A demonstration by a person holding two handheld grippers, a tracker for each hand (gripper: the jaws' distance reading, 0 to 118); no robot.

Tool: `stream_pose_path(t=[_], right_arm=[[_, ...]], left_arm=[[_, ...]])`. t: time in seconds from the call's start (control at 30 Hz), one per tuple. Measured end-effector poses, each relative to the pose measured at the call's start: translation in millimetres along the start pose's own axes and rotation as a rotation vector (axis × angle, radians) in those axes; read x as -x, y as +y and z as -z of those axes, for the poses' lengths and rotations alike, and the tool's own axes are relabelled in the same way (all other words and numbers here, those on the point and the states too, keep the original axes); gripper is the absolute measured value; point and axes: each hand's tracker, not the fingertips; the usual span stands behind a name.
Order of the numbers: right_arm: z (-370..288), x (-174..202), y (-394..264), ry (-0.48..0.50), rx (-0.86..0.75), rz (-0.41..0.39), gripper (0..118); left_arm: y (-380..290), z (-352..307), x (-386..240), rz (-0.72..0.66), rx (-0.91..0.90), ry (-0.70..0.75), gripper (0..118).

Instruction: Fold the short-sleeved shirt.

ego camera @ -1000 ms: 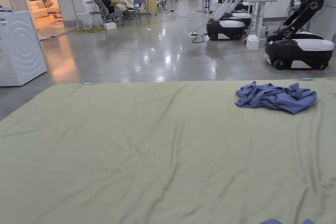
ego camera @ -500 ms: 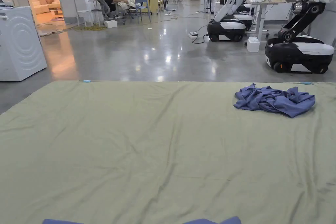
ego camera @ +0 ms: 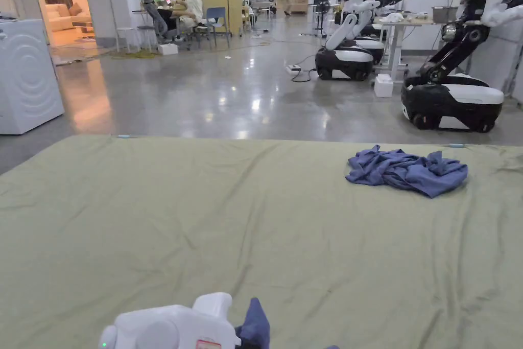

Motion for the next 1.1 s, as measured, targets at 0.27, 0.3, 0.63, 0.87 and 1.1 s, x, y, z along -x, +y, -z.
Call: stream_pose_path(t=[0.27,0.3,0.63,0.87,1.1], right_arm=[[3,-14,-3,-0.043,0.008,0.033,5],[5,-14,-4,-0.047,0.007,0.034,5],[14,-4,-11,-0.024,0.02,0.026,5],[21,5,-22,-0.034,0.101,-0.057,5],[91,68,-17,0.174,0.214,-0.14,5]], left_arm=[[-15,-63,-2,0.011,-0.248,-0.183,87],[-19,-76,-5,0.038,-0.329,-0.108,86],[-53,27,-32,0.114,-0.182,-0.109,4],[-56,50,-38,0.073,-0.093,-0.134,4],[-62,-58,-5,0.099,-0.376,-0.119,4]])
